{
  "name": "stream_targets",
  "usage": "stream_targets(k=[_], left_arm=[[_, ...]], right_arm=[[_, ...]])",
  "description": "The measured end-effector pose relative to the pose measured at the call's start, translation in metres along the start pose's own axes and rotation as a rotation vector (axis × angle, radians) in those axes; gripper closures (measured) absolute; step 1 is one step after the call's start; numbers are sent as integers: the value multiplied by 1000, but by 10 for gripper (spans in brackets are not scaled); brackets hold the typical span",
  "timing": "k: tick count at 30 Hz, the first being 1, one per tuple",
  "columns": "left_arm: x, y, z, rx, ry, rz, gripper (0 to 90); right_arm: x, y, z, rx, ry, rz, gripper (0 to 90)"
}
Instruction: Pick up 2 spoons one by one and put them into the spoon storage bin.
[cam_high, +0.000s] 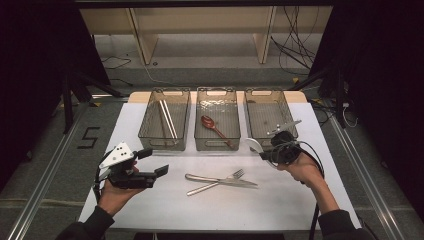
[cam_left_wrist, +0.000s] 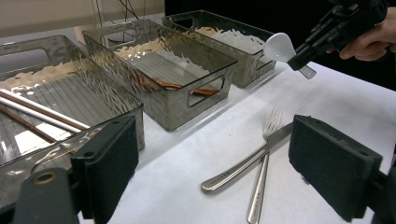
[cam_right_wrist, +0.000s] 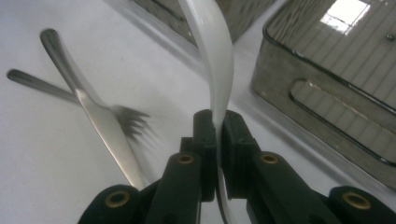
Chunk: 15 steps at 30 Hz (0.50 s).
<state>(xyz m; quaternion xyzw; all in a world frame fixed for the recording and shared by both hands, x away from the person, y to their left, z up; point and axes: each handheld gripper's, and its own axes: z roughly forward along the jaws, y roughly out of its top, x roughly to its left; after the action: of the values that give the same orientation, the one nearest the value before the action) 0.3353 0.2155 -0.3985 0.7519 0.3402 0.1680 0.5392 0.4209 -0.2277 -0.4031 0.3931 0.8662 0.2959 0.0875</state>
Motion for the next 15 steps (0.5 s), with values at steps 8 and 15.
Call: stream_targets(k=[8,15], left_arm=[[0,0,0,0,3,-1,156],[0,0,0,1,6,2,156]], right_arm=[[8,13,-2,-52,22,0,860],[16,31,-1,-84,29,-10,860]])
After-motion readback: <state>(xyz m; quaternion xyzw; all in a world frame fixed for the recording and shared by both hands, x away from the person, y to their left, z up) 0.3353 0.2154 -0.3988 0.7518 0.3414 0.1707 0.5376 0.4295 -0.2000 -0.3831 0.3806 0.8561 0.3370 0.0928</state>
